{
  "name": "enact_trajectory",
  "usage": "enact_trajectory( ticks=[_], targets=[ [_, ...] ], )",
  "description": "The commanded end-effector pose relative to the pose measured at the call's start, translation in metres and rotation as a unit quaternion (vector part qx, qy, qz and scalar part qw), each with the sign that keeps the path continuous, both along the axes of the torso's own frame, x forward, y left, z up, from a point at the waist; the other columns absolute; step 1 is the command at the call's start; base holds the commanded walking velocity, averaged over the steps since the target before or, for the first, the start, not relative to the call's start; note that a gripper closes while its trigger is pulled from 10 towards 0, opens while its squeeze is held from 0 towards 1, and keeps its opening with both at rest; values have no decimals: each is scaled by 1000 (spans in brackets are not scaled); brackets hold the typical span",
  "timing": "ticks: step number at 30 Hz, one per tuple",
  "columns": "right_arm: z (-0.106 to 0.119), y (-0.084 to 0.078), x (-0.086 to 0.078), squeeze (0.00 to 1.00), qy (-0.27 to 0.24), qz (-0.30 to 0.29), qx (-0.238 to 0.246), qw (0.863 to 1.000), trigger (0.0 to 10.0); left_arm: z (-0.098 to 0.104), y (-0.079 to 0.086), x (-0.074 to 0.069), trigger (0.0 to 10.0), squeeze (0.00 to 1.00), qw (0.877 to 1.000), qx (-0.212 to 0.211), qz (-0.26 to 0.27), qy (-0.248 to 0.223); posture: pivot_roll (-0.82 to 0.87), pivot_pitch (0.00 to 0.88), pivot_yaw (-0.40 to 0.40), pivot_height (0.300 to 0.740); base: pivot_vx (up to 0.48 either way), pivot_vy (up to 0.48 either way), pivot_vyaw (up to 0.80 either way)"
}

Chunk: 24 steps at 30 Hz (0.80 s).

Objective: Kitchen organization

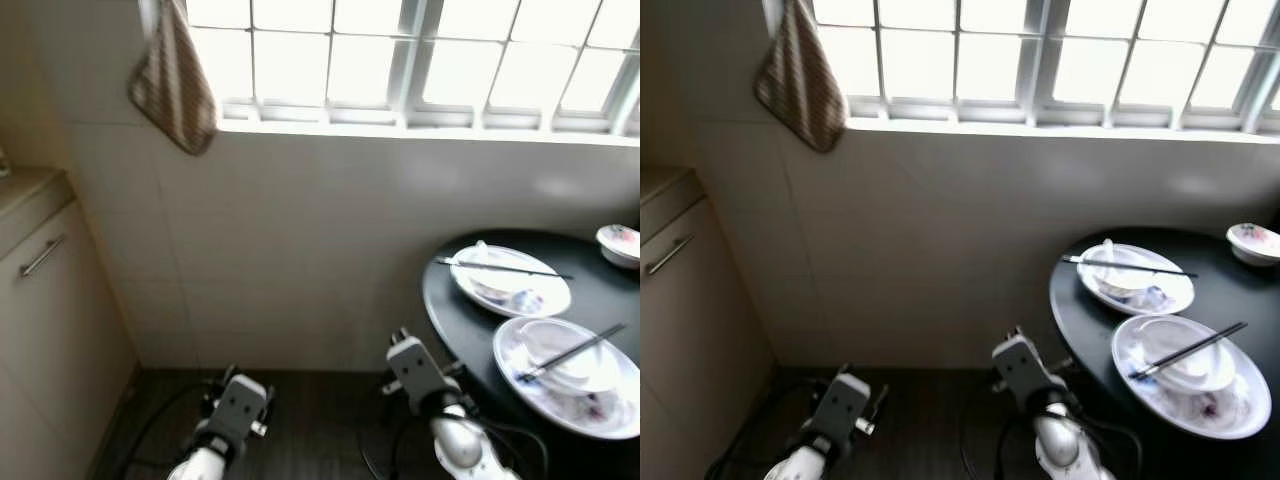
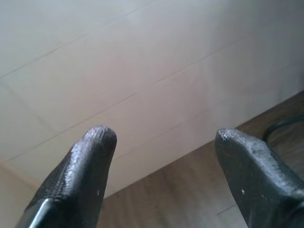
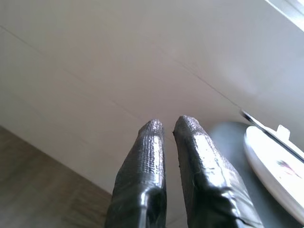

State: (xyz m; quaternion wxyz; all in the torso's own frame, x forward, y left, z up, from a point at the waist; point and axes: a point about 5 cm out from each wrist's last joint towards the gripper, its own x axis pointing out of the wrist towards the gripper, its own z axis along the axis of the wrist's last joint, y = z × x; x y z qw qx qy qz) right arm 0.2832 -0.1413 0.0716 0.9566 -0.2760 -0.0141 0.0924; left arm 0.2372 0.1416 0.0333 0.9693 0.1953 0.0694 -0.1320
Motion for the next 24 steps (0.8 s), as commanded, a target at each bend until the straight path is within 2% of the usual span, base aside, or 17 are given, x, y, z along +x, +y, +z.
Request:
enact_trajectory(
  ticks=[1,7,11,18,22,24],
  targets=[
    [0,-5,2,0,0,-8,-13,1000,10000,-1,-5,-1,10000,0,1000,-6,-7,5,12,0,-36,740,0,0,0],
    [-1,-8,6,0,-2,-23,-41,999,10000,-2,-5,0,10000,0,1000,-12,0,11,17,0,-39,740,0,0,0],
    [5,-4,8,0,-37,-10,-99,994,10000,-4,-3,2,10000,0,999,-31,11,23,14,0,-41,740,0,416,0],
    [7,-2,9,0,-53,-9,-119,991,10000,-2,-3,3,10000,0,999,-36,11,12,13,0,-41,740,0,480,0],
    [8,-8,12,0,-52,-34,-117,991,10000,-3,-4,3,10000,0,1000,-27,6,12,15,0,-44,740,0,0,0],
    [5,-22,15,0,-35,-82,-126,988,10000,-3,-4,4,10000,0,999,-29,6,14,16,0,-43,740,0,0,-319]
  ],
)
